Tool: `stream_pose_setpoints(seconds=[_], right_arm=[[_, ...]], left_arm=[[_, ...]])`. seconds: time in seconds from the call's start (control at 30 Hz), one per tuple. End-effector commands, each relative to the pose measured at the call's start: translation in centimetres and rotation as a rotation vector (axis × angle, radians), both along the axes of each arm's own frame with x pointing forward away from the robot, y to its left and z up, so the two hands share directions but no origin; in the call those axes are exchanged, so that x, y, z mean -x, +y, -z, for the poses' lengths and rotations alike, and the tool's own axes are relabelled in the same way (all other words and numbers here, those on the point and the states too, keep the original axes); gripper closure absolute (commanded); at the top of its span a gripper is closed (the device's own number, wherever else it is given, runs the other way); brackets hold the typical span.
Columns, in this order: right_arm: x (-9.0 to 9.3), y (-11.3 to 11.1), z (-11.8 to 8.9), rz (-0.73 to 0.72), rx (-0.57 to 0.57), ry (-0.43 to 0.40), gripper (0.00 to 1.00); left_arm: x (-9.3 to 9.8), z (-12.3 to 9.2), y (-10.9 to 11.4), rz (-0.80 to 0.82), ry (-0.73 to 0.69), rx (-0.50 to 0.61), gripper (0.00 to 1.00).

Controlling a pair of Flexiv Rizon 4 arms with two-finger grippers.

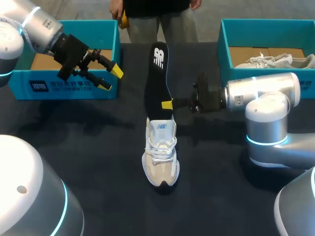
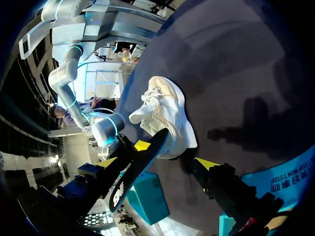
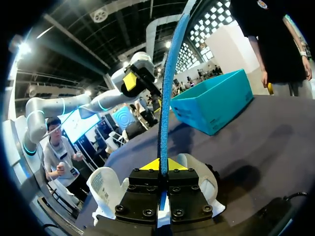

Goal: Take the shoe out of the shoebox, open the shoe tongue, remove and reinsert the insole, then place the shoe into the shoebox

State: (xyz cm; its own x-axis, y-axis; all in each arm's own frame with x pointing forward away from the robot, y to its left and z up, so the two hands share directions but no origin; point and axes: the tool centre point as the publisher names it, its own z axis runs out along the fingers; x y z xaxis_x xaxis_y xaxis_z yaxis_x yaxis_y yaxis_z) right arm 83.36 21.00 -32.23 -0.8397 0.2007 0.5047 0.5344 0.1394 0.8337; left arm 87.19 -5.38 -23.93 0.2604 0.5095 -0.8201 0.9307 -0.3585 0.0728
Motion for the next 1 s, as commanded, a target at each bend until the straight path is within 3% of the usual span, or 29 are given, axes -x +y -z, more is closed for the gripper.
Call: stream_pose_setpoints(seconds=[0.03, 1.0], right_arm=[[0.2, 0.3, 0.6, 0.002, 0.0, 0.006, 1.0], [3.1, 0.3, 3.5, 0.01, 0.021, 0.056, 1.0]], left_arm=[[0.0, 0.0, 0.0, 0.002, -0.001, -0.002, 0.0], [0.0, 0.0, 0.0, 0.002, -0.001, -0.002, 0.0]])
